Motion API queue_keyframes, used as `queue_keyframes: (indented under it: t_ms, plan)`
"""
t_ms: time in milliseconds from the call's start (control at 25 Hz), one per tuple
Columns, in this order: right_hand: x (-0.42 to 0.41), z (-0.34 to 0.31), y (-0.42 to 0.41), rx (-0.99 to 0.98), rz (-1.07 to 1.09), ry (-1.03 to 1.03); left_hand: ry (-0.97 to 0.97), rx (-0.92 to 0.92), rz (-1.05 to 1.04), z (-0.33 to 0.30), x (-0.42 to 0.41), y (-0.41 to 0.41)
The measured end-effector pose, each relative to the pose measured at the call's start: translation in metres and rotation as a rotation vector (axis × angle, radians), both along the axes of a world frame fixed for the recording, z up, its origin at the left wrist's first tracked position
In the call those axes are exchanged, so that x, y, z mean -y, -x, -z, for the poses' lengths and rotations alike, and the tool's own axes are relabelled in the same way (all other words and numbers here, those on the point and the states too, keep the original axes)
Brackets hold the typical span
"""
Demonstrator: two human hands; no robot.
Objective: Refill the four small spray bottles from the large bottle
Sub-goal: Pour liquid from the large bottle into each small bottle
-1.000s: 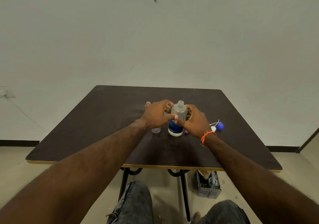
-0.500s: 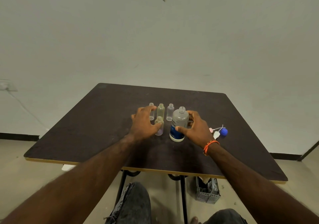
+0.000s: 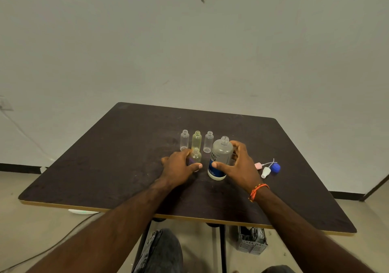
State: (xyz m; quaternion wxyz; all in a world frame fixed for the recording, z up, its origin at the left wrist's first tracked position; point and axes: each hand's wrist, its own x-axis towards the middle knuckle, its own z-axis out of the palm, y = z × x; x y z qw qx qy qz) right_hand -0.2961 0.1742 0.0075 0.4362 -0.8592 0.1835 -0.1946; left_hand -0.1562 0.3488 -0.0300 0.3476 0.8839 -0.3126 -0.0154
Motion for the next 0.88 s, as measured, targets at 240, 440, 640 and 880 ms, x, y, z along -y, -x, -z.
queue_keyframes:
  t_ms: [240, 440, 640, 880]
  plan:
    - [-0.008, 0.01, -0.001, 0.084, 0.038, -0.065, 0.016, -0.013, -0.004, 0.001, -0.001, -0.001]
    - [-0.013, 0.008, -0.001, 0.125, 0.048, -0.084, 0.075, -0.046, -0.039, 0.005, -0.003, 0.002]
    - [-0.018, -0.011, -0.002, 0.106, 0.009, 0.083, 0.084, 0.006, -0.038, 0.005, -0.01, -0.001]
    - [-0.018, -0.023, -0.004, -0.017, -0.034, 0.403, 0.037, 0.072, -0.007, -0.001, -0.025, -0.008]
